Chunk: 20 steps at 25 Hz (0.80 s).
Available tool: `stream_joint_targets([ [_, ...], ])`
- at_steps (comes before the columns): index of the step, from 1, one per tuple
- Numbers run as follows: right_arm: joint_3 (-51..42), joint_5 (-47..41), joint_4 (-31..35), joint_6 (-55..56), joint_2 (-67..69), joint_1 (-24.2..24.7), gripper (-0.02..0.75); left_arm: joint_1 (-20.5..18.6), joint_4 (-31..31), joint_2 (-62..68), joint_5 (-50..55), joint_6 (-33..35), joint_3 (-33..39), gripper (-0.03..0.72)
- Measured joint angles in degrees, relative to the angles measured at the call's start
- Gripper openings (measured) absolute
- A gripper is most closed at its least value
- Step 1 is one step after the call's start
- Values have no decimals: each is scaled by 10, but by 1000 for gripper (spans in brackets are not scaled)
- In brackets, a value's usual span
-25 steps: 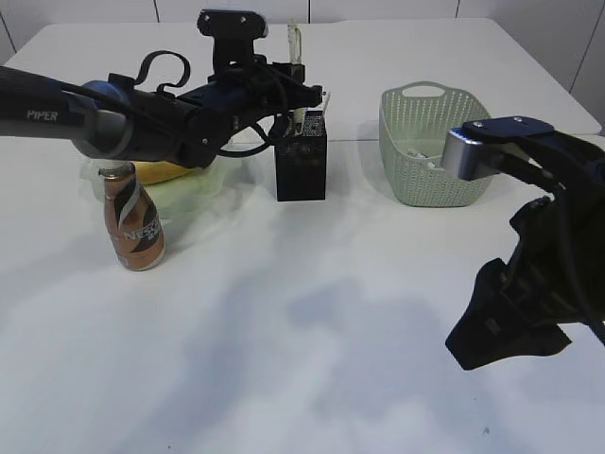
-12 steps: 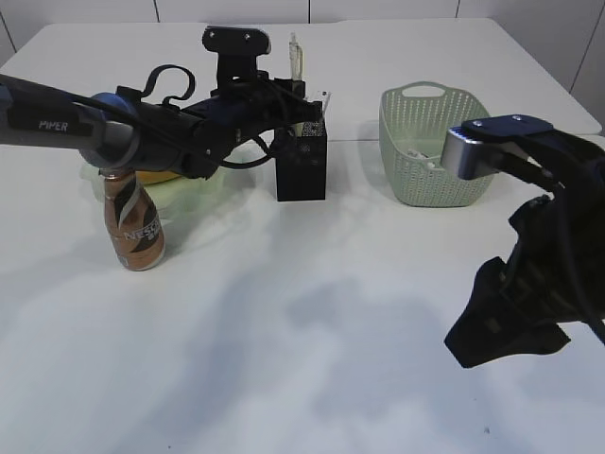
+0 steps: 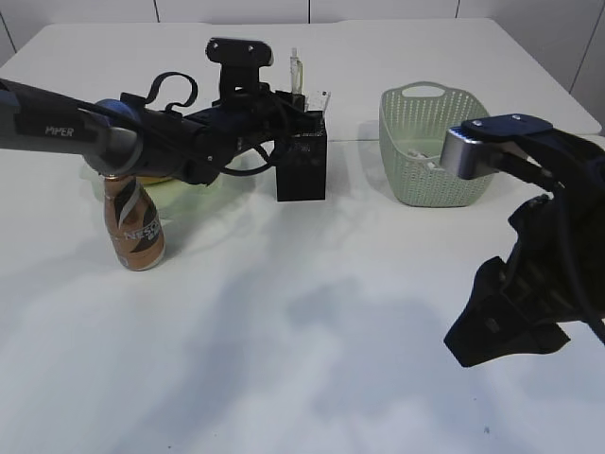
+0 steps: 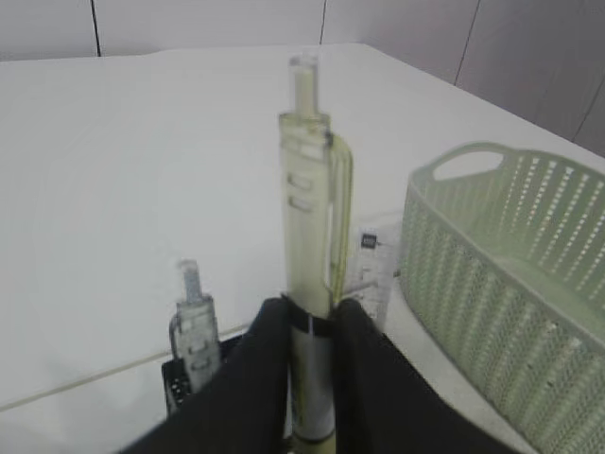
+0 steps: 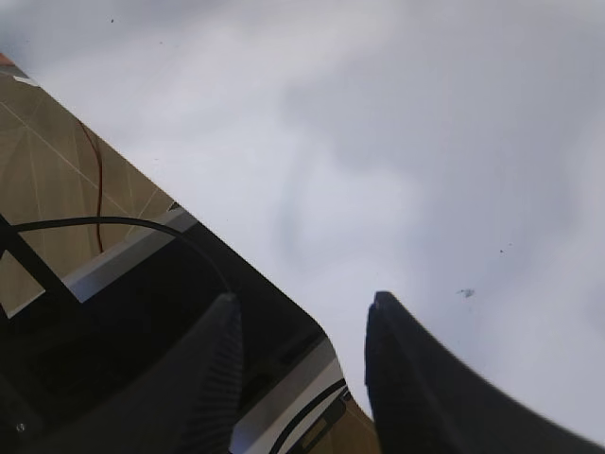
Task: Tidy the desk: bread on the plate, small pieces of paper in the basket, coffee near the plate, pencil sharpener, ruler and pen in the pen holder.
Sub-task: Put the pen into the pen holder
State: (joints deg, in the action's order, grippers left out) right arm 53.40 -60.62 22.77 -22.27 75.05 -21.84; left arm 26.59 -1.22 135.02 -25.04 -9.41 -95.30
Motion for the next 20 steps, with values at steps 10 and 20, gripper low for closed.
stream_joint_targets([
  [10,0,0,0,-1,0,0,351,0,0,1,0,0,0,78],
  [20,0,0,0,-2,0,0,351,0,-1,1,5,0,0,195],
])
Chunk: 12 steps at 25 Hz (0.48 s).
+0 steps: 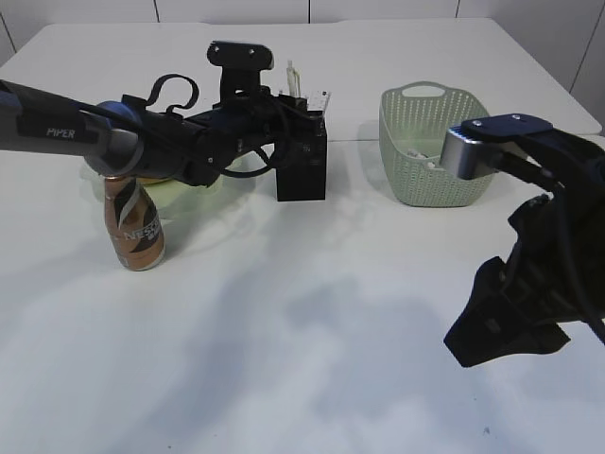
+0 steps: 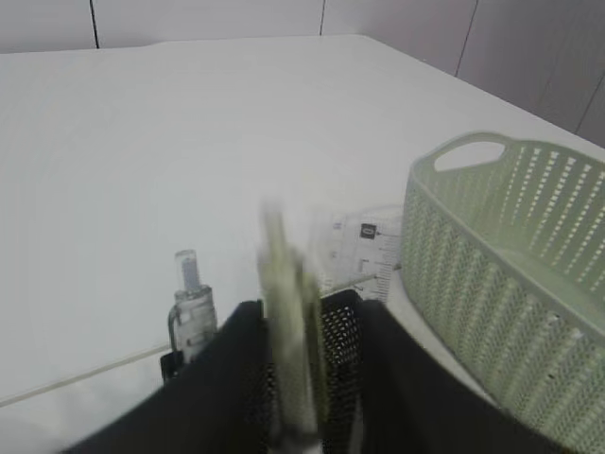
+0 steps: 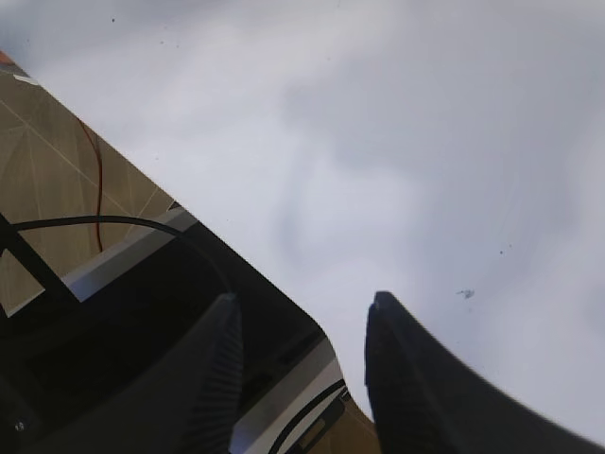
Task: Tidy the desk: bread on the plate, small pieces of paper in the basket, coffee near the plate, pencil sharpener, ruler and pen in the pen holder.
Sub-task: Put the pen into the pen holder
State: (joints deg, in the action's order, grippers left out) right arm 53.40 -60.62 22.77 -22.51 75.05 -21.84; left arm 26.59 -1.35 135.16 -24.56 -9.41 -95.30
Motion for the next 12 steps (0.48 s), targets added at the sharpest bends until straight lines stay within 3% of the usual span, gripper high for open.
stream_joint_targets([
  [3,0,0,0,-1,0,0,351,0,-3,0,0,0,0,317],
  [5,0,0,0,-3,0,0,351,0,-4,0,2,0,0,361],
  [12,0,0,0,-8,0,0,351,0,-15,-7,43,0,0,380],
])
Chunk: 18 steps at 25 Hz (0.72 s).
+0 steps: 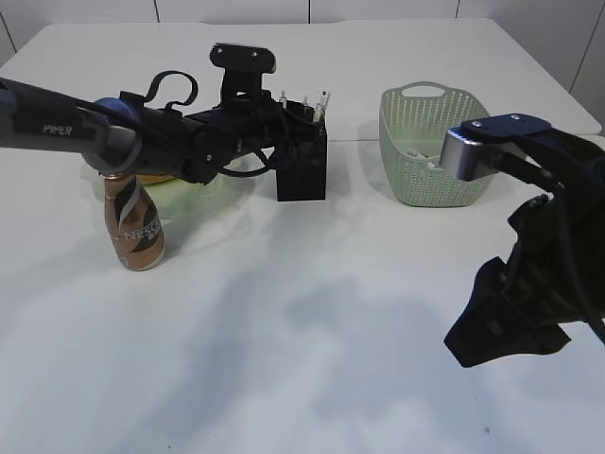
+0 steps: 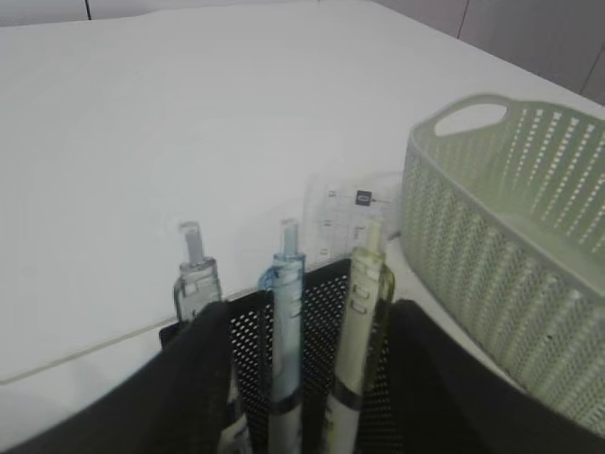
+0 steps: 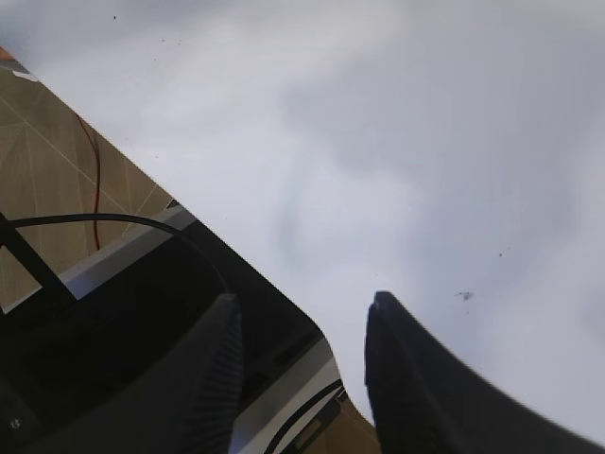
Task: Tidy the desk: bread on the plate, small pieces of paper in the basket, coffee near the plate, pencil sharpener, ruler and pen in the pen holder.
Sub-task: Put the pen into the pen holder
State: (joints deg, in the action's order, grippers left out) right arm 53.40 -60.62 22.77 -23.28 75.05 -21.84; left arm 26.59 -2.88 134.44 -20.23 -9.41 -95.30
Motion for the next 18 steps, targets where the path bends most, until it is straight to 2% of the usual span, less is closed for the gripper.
stream_joint_targets([
  [5,0,0,0,-1,-4,0,351,0,-39,-35,30,0,0,380],
  [18,0,-4,1,-3,-68,0,351,0,-62,-118,110,0,0,380],
])
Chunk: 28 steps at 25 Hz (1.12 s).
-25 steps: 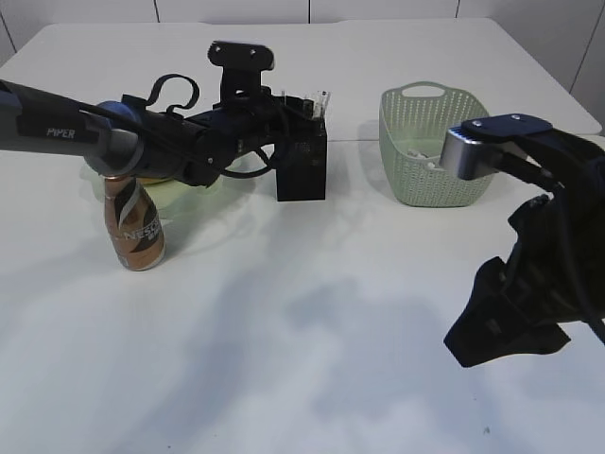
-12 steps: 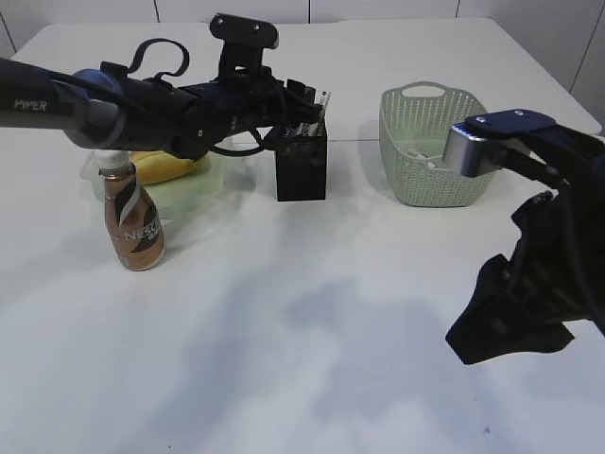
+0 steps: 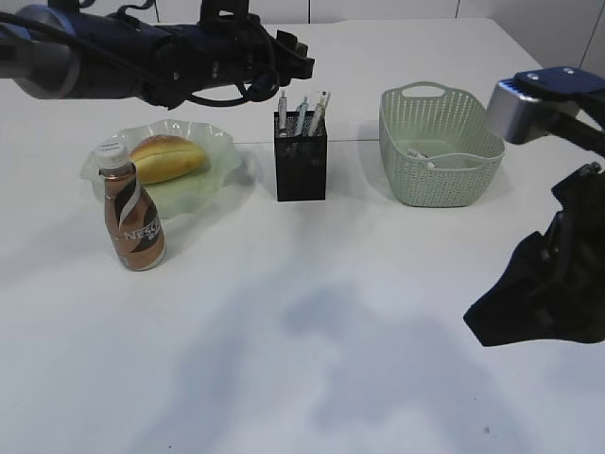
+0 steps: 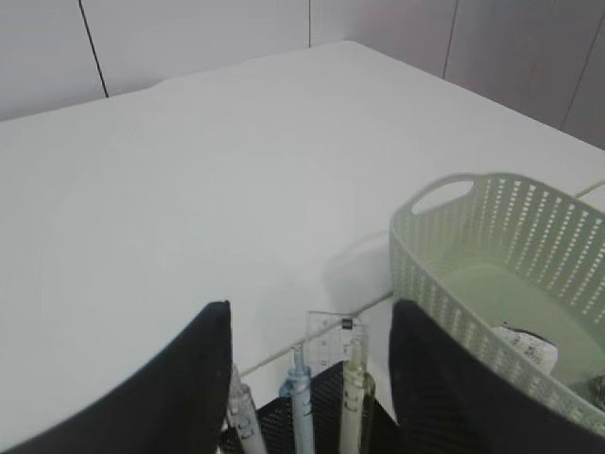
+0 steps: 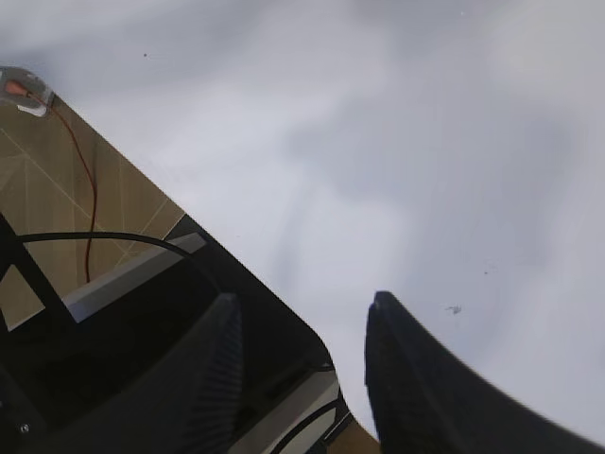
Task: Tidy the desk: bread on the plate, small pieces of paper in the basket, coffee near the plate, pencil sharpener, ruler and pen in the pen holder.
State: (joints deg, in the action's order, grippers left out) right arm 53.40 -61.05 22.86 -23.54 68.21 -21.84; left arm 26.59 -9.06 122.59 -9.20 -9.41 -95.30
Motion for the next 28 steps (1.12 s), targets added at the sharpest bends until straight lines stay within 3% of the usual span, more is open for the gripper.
stream_joint_targets([
  [15,7,3,-28,-1,-99,0,390,0,-61,-148,150,2,0,380],
  [18,42,0,-28,-1,-126,0,392,0,-79,-179,186,2,0,380],
  [28,69,-52,-26,-4,-129,0,392,-2,-160,-281,385,3,0,380],
])
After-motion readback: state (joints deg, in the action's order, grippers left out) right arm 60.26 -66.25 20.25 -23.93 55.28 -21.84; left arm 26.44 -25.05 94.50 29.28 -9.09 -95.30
